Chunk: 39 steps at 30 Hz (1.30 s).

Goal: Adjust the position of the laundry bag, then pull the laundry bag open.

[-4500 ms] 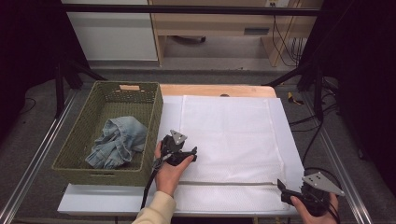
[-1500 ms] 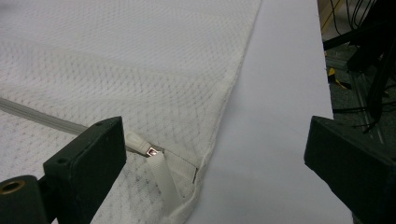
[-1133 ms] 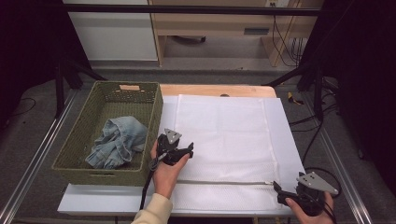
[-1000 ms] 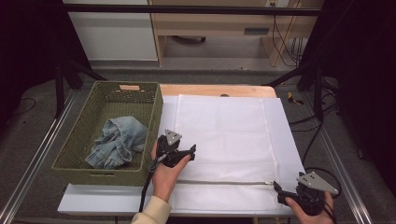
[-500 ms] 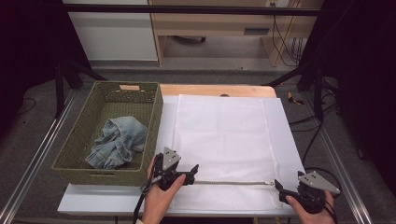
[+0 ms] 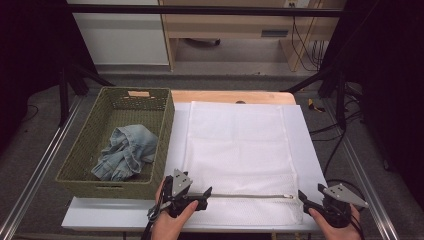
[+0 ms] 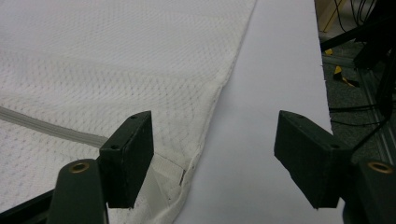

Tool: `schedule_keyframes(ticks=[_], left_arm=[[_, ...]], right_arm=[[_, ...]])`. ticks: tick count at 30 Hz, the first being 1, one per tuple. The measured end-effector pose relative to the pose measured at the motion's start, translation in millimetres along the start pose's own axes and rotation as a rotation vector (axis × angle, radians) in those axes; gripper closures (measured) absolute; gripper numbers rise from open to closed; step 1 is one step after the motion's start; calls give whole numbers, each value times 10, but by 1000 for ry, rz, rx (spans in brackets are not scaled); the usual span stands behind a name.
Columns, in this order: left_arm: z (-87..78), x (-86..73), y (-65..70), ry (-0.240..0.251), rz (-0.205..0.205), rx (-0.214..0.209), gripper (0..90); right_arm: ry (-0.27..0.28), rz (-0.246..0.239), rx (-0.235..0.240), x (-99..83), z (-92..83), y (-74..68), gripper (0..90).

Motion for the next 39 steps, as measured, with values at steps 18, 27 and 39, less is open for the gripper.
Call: schedule_keyframes(ticks=[18, 27, 39], left_arm=[[31, -48, 27, -25, 14, -11, 90], [33, -43, 40, -28, 18, -16, 101], [30, -35, 55, -26, 20, -19, 105]], right_arm=[[-54, 30, 103, -35, 118, -76, 529], [-89, 51, 110, -114, 153, -32, 574], [-139, 19, 172, -240, 110, -157, 527]])
Point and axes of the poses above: each handheld gripper's, and its own axes: z roughly forward along the jaws, x roughly out of its top, y roughly to its right, the point moved 8 cm from there along z, roughly forward along the jaws, and after that the axes turned 1 degree about -x, right-handed, at the moved point
